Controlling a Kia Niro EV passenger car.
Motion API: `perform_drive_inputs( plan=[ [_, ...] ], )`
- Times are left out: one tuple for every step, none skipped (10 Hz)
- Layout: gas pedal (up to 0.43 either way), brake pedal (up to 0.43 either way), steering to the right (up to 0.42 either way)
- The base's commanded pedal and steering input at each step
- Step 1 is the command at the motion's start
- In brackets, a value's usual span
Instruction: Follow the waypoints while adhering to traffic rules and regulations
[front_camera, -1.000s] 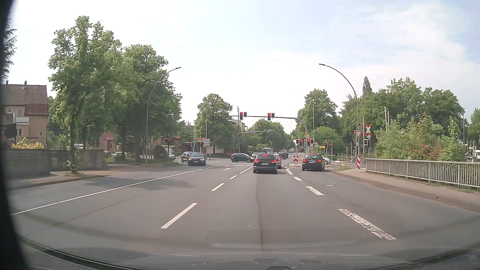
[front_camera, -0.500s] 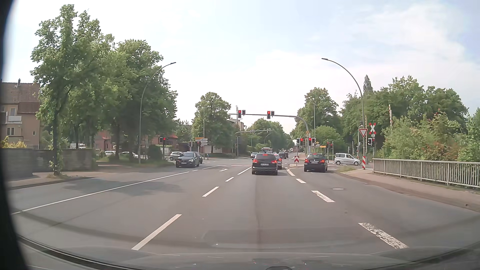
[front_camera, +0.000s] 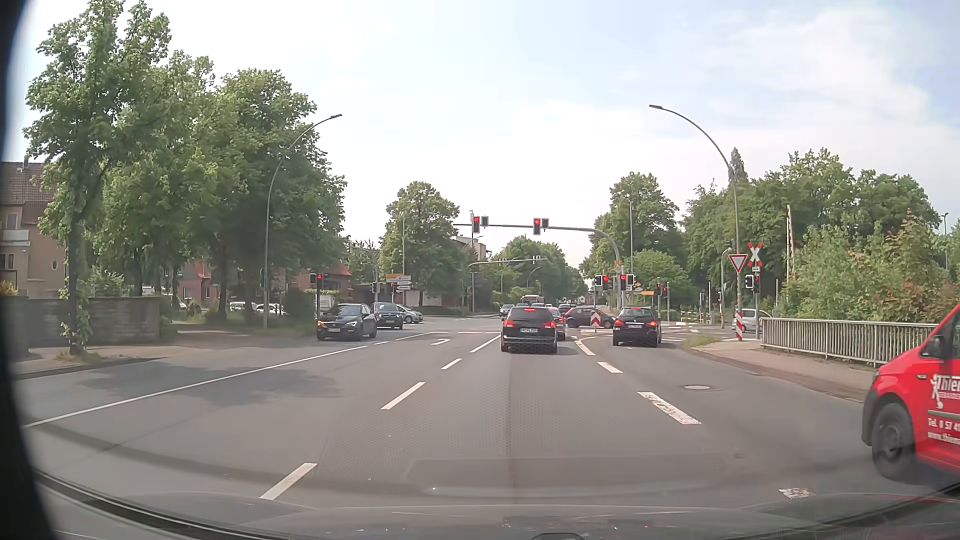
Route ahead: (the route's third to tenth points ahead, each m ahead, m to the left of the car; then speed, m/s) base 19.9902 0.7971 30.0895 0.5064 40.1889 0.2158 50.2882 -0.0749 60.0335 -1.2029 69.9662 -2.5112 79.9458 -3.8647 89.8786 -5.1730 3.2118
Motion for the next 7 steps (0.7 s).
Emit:
perform_drive_inputs(
  plan=[
    [0.0, 0.0, 0.005],
    [0.0, 0.0, 0.005],
    [0.0, 0.0, 0.005],
    [0.0, 0.0, 0.005],
    [0.0, 0.0, 0.005],
    [0.0, 0.0, 0.005],
    [0.0, 0.0, 0.005]
  ],
)
